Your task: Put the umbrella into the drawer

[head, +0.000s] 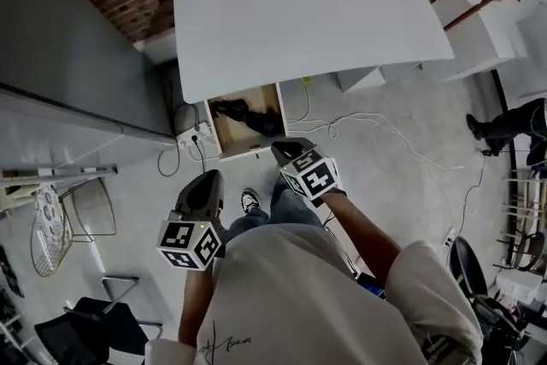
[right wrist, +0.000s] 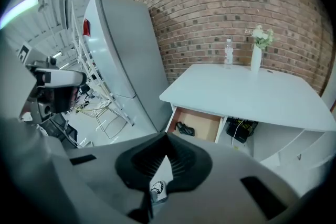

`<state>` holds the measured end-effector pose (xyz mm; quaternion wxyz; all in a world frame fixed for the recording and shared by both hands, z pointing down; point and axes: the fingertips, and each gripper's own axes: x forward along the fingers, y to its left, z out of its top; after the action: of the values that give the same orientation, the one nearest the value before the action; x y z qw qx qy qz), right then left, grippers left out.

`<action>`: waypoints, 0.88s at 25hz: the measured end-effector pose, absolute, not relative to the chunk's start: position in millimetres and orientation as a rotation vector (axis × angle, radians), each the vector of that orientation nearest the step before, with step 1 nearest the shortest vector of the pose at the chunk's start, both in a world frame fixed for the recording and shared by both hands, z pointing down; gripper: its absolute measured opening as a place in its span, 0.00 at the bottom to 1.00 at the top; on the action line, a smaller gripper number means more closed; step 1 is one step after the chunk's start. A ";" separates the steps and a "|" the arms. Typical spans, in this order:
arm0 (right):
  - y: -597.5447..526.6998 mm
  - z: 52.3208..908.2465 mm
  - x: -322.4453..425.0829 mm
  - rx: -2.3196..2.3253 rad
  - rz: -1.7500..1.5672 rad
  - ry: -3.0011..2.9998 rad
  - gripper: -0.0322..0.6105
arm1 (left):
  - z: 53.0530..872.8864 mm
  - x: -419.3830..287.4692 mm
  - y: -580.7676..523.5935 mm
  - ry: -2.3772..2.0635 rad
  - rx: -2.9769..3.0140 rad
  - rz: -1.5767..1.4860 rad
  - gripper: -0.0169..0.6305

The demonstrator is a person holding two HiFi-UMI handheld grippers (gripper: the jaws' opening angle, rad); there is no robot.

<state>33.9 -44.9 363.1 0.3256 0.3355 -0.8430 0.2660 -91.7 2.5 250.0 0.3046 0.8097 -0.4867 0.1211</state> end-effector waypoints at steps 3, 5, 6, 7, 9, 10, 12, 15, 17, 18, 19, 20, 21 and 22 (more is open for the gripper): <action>-41.4 341.3 34.0 0.893 0.666 -2.243 0.08 | 243.2 -92.3 4.9 -1.290 2.163 0.311 0.05; -41.9 325.5 34.9 0.919 0.650 -2.266 0.08 | 240.7 -93.2 5.4 -1.287 2.172 0.304 0.05; -42.5 318.4 35.7 0.936 0.645 -2.276 0.08 | 240.1 -93.6 5.6 -1.283 2.176 0.300 0.05; -42.5 311.9 36.3 0.952 0.643 -2.285 0.08 | 239.4 -94.2 6.1 -1.279 2.181 0.298 0.05; -40.7 300.8 36.8 0.977 0.639 -2.300 0.08 | 237.3 -96.4 7.7 -1.277 2.193 0.296 0.05; -39.5 295.9 36.7 0.986 0.634 -2.305 0.08 | 235.8 -98.0 8.2 -1.277 2.198 0.292 0.05; -36.7 286.4 36.6 1.004 0.624 -2.315 0.08 | 232.1 -101.4 8.6 -1.277 2.206 0.279 0.05; -32.1 271.9 36.4 1.035 0.610 -2.330 0.08 | 225.6 -105.4 8.1 -1.274 2.221 0.259 0.05; -27.5 262.9 35.2 1.049 0.594 -2.341 0.08 | 220.9 -107.8 8.7 -1.274 2.233 0.249 0.05; -24.8 258.5 34.5 1.054 0.586 -2.346 0.08 | 218.4 -109.0 9.5 -1.275 2.237 0.245 0.05; -22.3 254.3 33.8 1.060 0.578 -2.352 0.08 | 216.0 -110.3 10.3 -1.277 2.241 0.240 0.05; -20.2 250.2 33.1 1.066 0.572 -2.357 0.08 | 213.7 -111.7 10.9 -1.280 2.245 0.236 0.05; -18.4 246.3 32.1 1.073 0.566 -2.363 0.08 | 211.5 -113.4 11.5 -1.284 2.248 0.232 0.05; -16.7 242.7 30.8 1.080 0.559 -2.369 0.08 | 209.6 -115.2 11.9 -1.289 2.252 0.229 0.05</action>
<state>30.8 -16.7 242.7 0.2370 0.3939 -0.8643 0.2040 -115.2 11.9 209.6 0.2650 0.8336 -0.4771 0.0849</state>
